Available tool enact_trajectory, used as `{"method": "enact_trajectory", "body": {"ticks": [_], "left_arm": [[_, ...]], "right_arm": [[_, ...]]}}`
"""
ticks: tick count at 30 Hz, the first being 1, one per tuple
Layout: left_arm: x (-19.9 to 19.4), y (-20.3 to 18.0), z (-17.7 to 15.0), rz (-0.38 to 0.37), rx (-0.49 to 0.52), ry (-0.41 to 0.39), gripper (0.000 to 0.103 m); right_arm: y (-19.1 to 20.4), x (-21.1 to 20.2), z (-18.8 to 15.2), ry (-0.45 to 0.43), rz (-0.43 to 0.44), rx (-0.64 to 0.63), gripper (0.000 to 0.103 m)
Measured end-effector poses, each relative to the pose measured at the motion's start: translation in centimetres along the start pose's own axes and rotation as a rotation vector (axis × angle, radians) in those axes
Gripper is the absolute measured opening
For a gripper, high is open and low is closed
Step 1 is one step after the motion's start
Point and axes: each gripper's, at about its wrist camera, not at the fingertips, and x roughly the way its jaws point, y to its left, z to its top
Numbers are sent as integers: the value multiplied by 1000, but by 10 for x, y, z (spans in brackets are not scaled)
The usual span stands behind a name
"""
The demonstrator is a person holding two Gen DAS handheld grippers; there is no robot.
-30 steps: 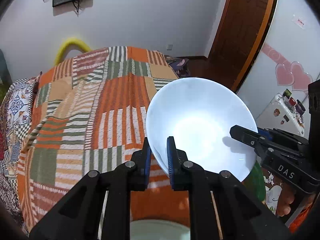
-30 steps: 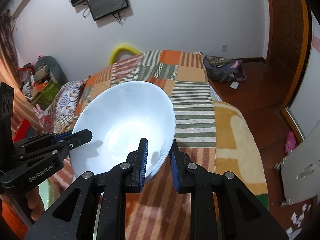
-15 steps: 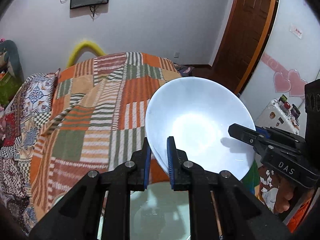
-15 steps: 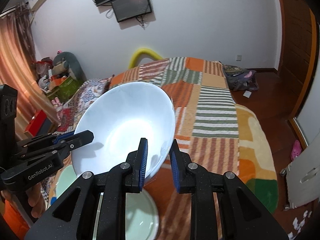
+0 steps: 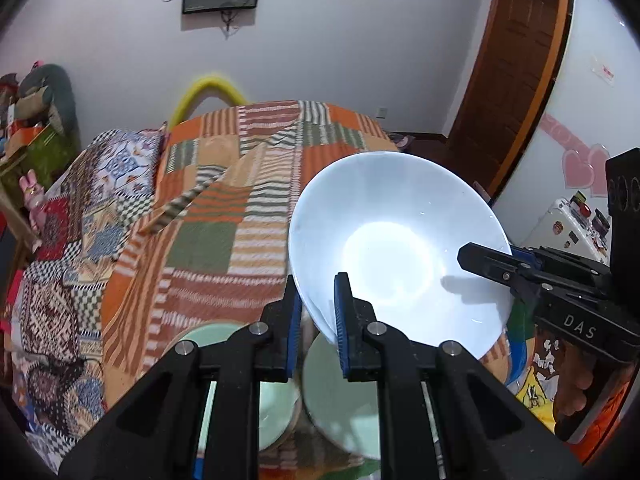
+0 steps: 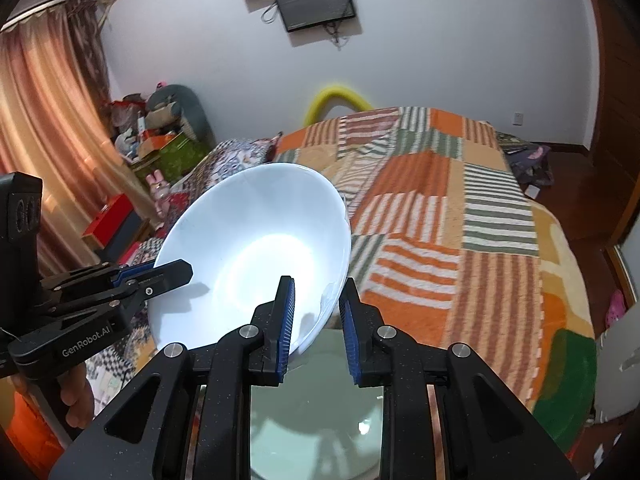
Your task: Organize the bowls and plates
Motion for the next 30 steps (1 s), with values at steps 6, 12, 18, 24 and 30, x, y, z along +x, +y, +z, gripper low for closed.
{"method": "enact_trajectory", "body": {"ticks": [6, 12, 18, 24, 30], "left_arm": [[-19, 30, -20, 25, -46, -6, 14], [-30, 57, -41, 67, -85, -3, 14], [-24, 83, -60, 108, -137, 17, 14], [-11, 101, -75, 150, -172, 33, 14], [6, 113, -92, 175, -186, 73, 14]], "right_arm": [[32, 11, -9, 28, 26, -44, 21], [57, 26, -19, 66, 63, -76, 21], [76, 46, -28, 108, 93, -88, 23], [88, 67, -42, 162, 96, -101, 23], [94, 84, -51, 217, 99, -107, 23]]}}
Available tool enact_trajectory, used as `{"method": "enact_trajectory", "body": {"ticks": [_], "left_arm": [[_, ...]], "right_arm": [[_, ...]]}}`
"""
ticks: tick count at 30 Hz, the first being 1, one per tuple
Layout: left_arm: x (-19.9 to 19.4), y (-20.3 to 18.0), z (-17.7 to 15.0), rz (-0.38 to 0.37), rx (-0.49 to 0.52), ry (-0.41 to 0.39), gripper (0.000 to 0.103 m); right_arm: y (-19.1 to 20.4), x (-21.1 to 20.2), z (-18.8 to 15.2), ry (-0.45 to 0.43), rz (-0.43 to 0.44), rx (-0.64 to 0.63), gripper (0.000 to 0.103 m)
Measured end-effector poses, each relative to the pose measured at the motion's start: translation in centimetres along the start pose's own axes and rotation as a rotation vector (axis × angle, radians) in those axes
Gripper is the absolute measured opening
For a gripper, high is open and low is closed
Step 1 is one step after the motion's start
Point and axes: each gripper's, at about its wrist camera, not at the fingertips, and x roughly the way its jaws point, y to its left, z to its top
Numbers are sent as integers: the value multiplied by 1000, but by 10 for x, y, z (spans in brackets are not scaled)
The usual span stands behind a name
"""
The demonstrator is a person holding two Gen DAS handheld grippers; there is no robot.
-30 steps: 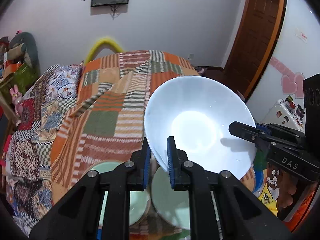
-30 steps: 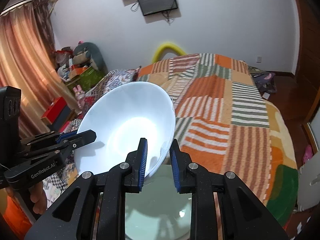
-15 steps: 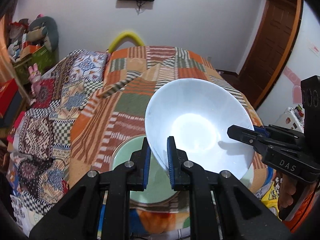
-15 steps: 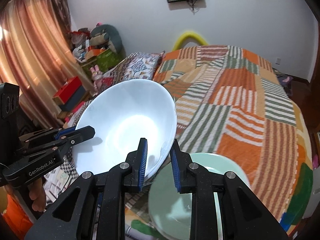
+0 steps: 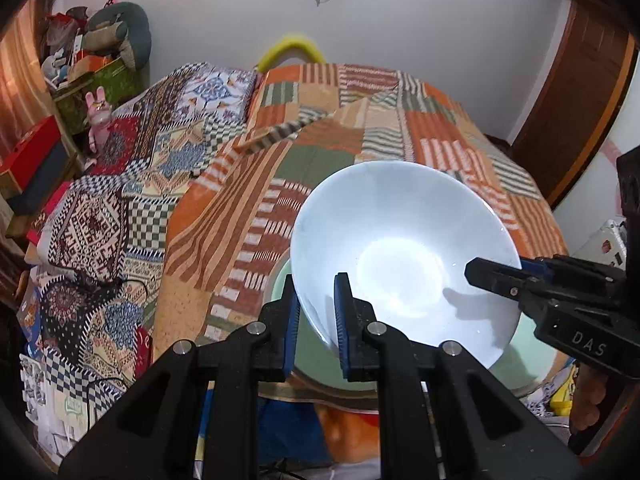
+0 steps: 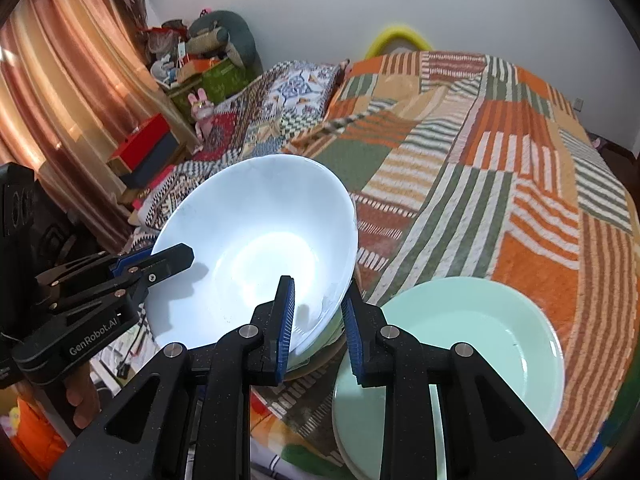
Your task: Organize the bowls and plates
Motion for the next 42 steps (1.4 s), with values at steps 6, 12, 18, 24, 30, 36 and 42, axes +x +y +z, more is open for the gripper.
{"method": "enact_trajectory", "body": {"ticks": [6, 12, 18, 24, 30, 36, 42], "left_arm": [[17, 11, -10, -4, -40, 42, 14], [32, 18, -17, -8, -66, 80, 14], [45, 18, -22, -8, -73, 103, 14], [54, 21, -25, -5, -80, 121, 14], [57, 21, -24, -7, -86, 123, 14], [57, 21, -25, 2, -89, 121, 14], [58, 20, -24, 8, -78, 137, 15]], "right_arm": [[6, 16, -5, 49, -25, -27, 23], [9, 26, -7, 78, -33, -37, 23], [8, 32, -9, 94, -39, -31, 24], [8, 36, -8, 97, -45, -33, 24], [9, 37, -8, 90, -53, -45, 25], [8, 38, -8, 80, -64, -50, 25], [11, 38, -9, 80, -82, -67, 25]]}}
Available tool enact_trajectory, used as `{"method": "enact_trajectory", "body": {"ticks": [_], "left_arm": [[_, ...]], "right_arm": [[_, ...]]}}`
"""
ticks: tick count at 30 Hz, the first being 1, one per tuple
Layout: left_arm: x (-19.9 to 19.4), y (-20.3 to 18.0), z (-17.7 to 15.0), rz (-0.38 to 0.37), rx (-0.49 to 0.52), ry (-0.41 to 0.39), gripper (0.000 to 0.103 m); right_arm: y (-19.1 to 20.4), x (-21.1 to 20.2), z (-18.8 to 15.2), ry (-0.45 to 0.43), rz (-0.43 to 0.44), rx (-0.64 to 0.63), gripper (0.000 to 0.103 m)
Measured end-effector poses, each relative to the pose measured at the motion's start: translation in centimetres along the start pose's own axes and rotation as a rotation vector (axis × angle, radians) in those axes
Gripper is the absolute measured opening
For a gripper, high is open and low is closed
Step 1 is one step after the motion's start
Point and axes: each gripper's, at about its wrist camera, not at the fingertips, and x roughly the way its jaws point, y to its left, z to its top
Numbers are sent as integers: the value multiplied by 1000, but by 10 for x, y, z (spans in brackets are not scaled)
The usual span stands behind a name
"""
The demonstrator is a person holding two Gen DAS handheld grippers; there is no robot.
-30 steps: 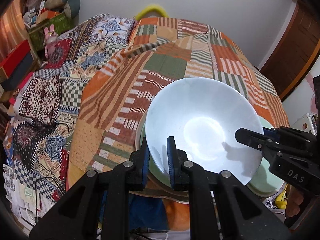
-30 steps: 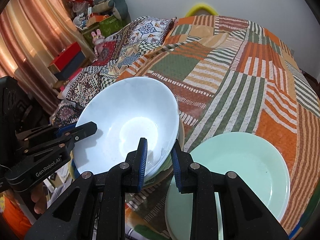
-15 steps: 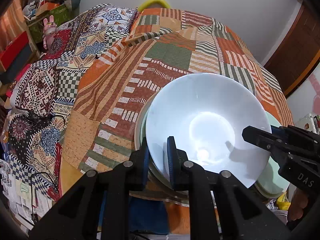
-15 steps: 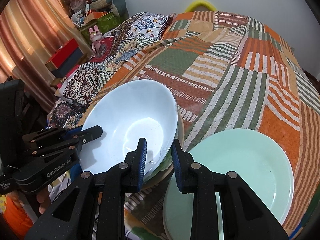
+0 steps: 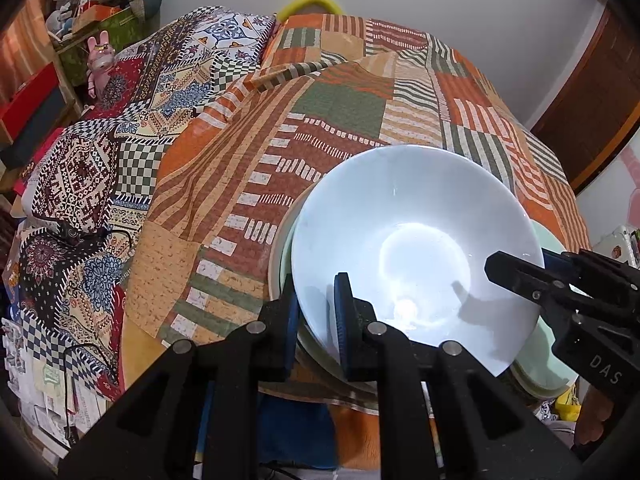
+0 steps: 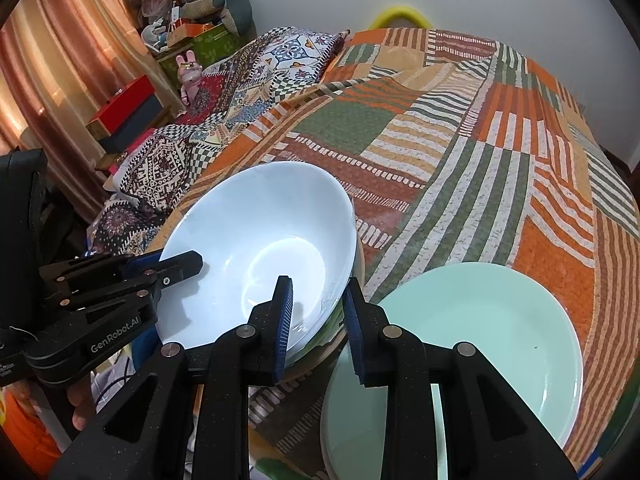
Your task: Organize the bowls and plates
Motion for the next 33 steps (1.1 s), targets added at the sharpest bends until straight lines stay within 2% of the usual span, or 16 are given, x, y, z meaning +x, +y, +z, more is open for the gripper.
{"method": "enact_trajectory", "body": {"ticks": [6, 11, 19, 21, 27, 30, 33], "left_arm": [[-2, -4, 0, 25, 28, 8, 17], [-1, -4, -2, 51, 46, 11, 28], [0, -5, -2, 48, 60, 17, 29], [-2, -5, -1, 36, 73, 22, 29], [-18, 4, -1, -19, 27, -33, 42], [-24, 9, -1, -23, 20, -60, 46], [-21, 12, -1, -34, 3, -54, 47]], "right_arm": [[2, 0, 0, 0, -6, -4, 26], [2, 1, 0, -1, -15, -16, 26], [3, -1, 0, -9, -12, -26, 26], [1, -4, 1, -14, 11, -16, 30], [-6, -12, 0, -37, 18, 3, 41], [-10, -9, -1, -25, 27, 27, 42], [-11, -4, -2, -6, 30, 36, 42]]}}
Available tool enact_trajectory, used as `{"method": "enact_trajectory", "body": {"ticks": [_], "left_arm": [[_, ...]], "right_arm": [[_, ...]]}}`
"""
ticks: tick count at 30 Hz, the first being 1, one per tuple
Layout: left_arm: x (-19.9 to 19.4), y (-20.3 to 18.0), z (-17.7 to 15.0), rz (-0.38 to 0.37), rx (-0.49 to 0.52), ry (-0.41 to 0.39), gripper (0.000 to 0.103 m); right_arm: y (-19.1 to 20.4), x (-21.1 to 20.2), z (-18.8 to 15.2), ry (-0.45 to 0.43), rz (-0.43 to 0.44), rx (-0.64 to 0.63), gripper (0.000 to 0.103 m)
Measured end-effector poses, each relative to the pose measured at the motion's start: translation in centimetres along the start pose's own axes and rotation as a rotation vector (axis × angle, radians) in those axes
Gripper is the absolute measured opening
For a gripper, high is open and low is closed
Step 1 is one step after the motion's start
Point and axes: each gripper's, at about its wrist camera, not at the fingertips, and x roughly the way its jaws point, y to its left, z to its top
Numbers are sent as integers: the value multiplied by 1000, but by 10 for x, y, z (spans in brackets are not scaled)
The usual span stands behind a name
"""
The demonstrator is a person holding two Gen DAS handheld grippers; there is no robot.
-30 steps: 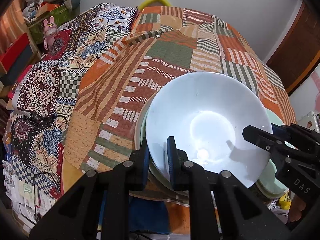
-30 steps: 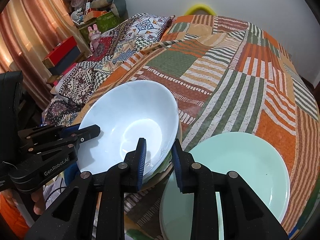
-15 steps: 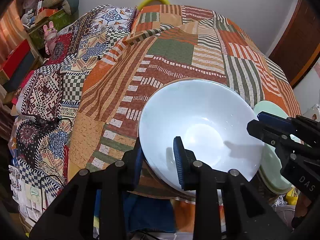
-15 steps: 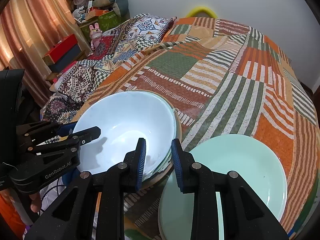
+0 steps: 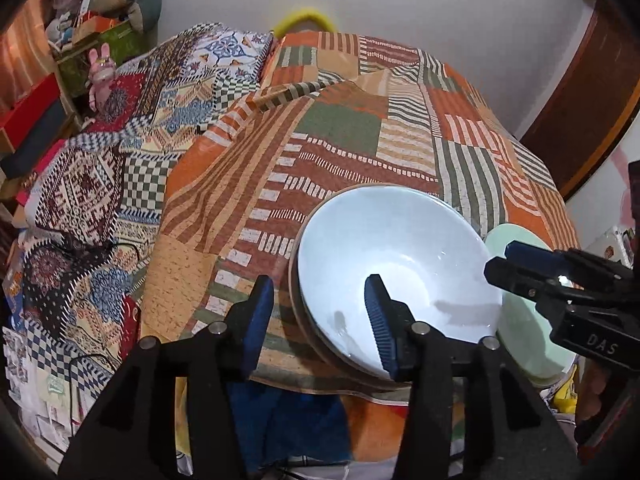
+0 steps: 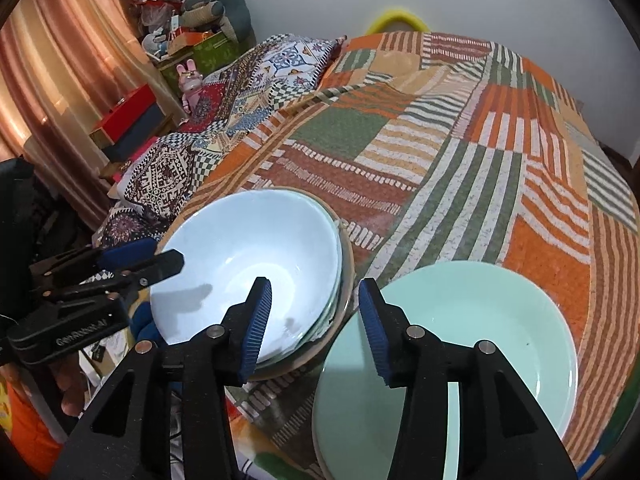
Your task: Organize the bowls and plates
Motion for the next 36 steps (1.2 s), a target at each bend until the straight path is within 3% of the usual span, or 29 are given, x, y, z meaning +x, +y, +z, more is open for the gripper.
{"method": "enact_trajectory", "body": {"ticks": [5, 36], "left_arm": [[13, 5, -6, -21, -10, 37, 48], [47, 13, -12, -155, -70, 76, 46]], "right_arm": [[-2, 10, -1, 38, 15, 17, 42], [-3, 35, 4, 70, 18, 52, 45]]}}
